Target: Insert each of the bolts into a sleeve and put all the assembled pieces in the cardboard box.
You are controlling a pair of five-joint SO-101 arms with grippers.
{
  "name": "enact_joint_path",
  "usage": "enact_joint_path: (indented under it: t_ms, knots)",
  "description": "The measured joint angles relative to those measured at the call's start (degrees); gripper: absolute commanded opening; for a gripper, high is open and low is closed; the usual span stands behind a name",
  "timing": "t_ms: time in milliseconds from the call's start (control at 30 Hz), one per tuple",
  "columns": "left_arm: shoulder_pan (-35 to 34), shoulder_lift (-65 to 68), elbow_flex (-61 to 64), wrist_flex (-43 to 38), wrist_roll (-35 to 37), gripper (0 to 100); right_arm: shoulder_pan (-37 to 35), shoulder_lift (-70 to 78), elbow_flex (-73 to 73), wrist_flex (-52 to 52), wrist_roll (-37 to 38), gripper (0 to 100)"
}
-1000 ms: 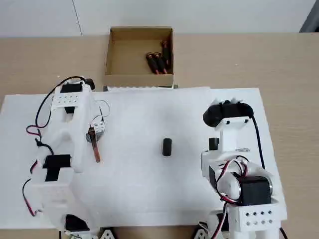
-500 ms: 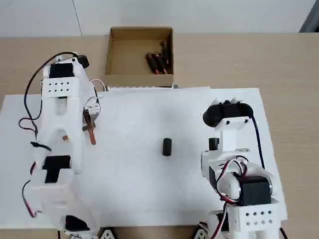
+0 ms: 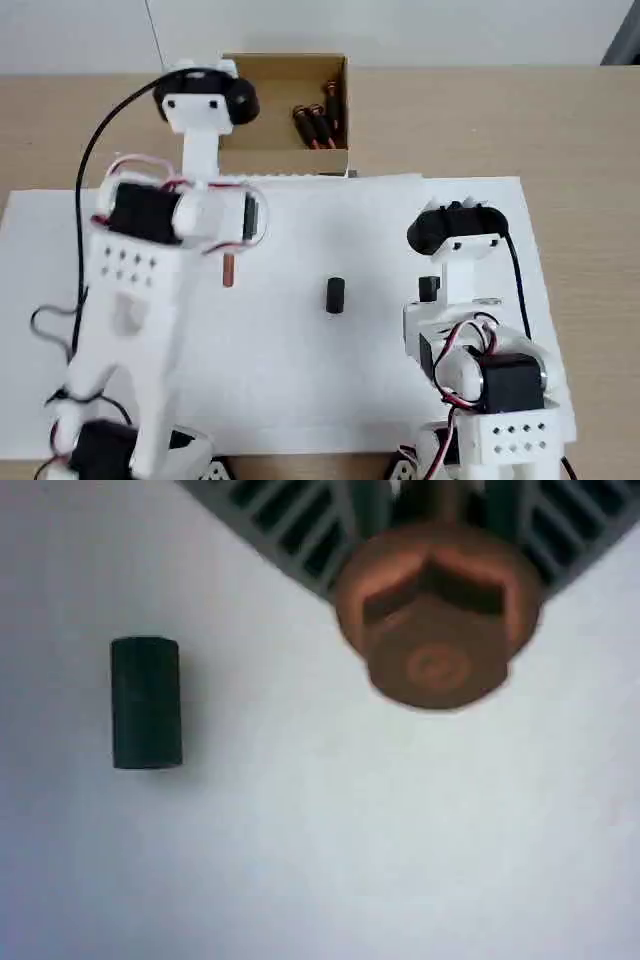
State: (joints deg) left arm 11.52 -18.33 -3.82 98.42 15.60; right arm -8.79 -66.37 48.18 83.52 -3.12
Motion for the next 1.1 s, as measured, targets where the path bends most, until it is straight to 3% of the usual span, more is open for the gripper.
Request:
enact_joint_path:
  t_ms: [200, 533, 767, 1100]
  knots:
    - [0.2, -14.5, 13.0, -5.4, -2.7, 0, 0.0, 0.0, 0.0, -0.3, 0.0, 0.3]
    - [0.2, -44.6, 46.6, -28.4, -3.2, 0, 0.0, 0.0, 0.0, -7.5, 0.0, 0.3]
    - [0.2, -58.1, 61.0, -35.3, -3.2, 0, -9.2, -0.1, 4.7, -11.5, 0.0, 0.3]
    - [0.2, -76.5, 78.0, -48.3, -3.2, 0, -18.3, 0.0, 12.0, -28.7, -3.1, 0.3]
